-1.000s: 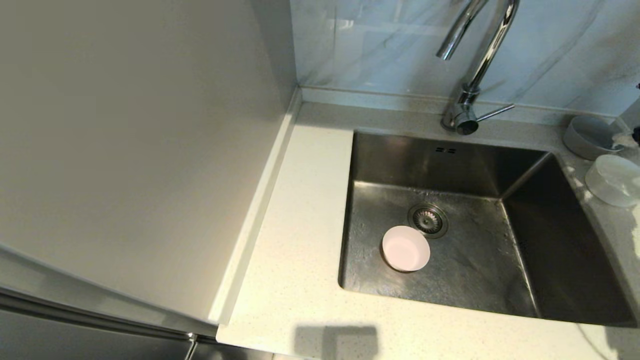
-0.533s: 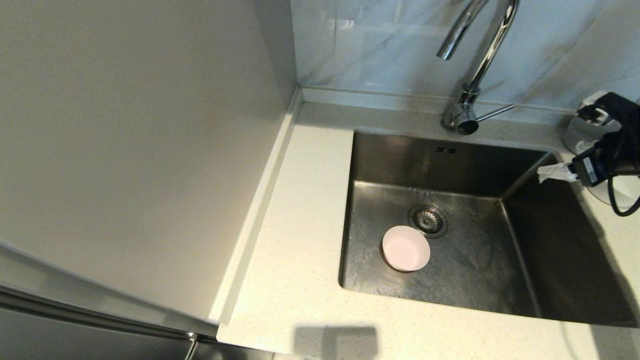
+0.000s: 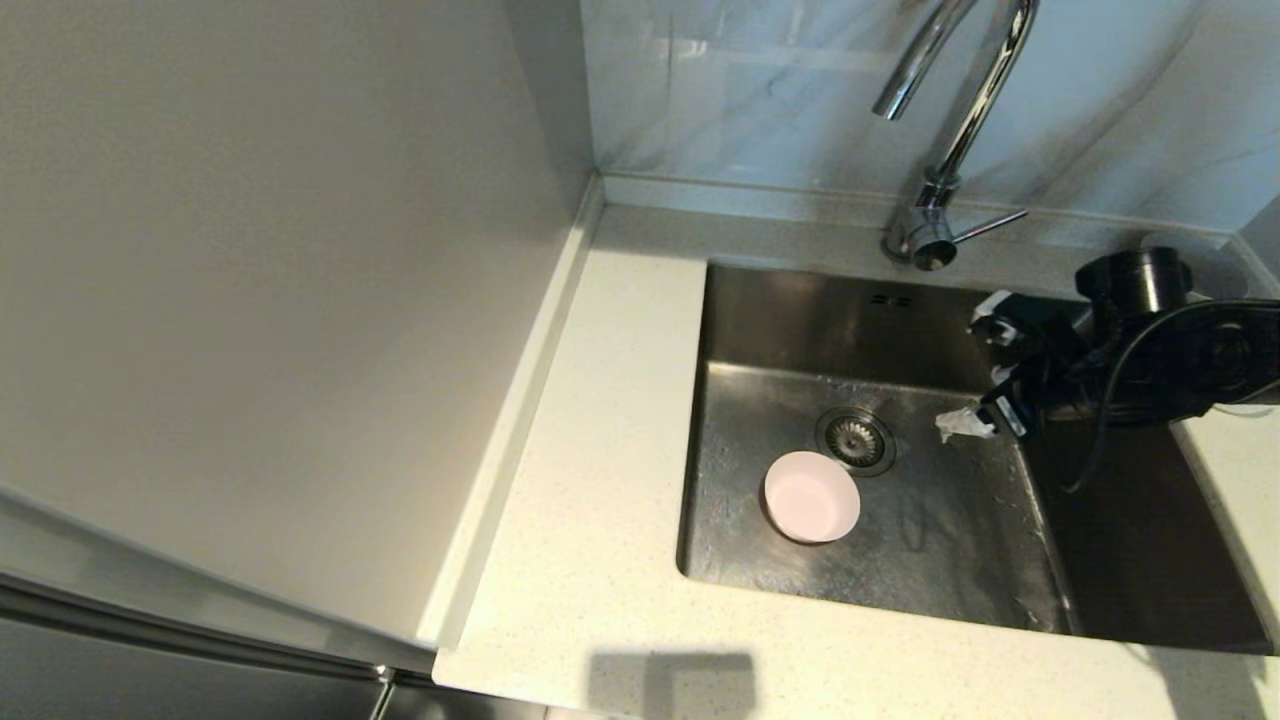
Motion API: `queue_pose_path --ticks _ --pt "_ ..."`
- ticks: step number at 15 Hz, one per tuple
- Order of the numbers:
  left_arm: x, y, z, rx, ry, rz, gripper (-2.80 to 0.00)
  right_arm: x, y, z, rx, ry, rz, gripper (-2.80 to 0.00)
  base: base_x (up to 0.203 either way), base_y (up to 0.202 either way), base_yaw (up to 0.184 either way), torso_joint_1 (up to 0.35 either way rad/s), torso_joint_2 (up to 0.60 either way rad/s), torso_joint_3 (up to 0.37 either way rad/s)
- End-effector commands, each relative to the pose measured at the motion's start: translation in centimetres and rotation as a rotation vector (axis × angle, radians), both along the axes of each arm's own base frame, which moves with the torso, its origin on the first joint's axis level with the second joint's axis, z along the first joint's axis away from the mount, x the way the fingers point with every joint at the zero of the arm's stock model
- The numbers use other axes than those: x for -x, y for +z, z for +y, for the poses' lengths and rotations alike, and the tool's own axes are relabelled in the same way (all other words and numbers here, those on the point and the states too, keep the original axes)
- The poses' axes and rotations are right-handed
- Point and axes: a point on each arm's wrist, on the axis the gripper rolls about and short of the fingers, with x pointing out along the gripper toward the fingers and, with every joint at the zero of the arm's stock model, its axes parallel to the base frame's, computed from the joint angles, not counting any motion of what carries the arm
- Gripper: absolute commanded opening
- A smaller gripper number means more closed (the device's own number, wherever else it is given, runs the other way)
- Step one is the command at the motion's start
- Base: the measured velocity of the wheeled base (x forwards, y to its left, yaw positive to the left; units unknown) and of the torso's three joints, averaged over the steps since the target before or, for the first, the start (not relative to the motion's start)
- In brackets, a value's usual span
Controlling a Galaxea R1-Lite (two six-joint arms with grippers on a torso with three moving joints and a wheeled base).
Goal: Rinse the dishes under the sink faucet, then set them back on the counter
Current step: Put a bowl back to the table from the sink
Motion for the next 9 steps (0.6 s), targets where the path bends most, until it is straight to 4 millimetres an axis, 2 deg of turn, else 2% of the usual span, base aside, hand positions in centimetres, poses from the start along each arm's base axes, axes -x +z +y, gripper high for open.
queue_pose_path --ticks 1,3,4,7,9 --pt "0.0 0.0 0.0 0.001 0.001 -0.004 -2.80 -2.7 -4.8 1.1 0.019 0.013 0.048 0.00 0.000 0.000 0.000 0.000 0.00 0.000" --pt "0.0 0.0 0.0 0.001 0.001 -0.004 -2.80 -4.2 -5.9 2.1 0.058 0.000 -0.052 0.00 0.000 0.000 0.000 0.000 0.00 0.000" --pt "0.0 0.0 0.0 0.001 0.001 -0.005 -2.80 -4.2 -6.6 2.4 0.072 0.006 -0.063 0.00 0.000 0.000 0.000 0.000 0.00 0.000" --pt "0.0 0.0 0.0 0.001 0.001 -0.004 -2.80 -2.7 -7.9 2.8 0.104 0.122 -0.048 0.00 0.000 0.000 0.000 0.000 0.00 0.000" --pt "0.0 0.0 0.0 0.001 0.001 -0.004 -2.80 -1.6 -7.4 3.5 0.093 0.157 -0.024 0.00 0.000 0.000 0.000 0.000 0.00 0.000"
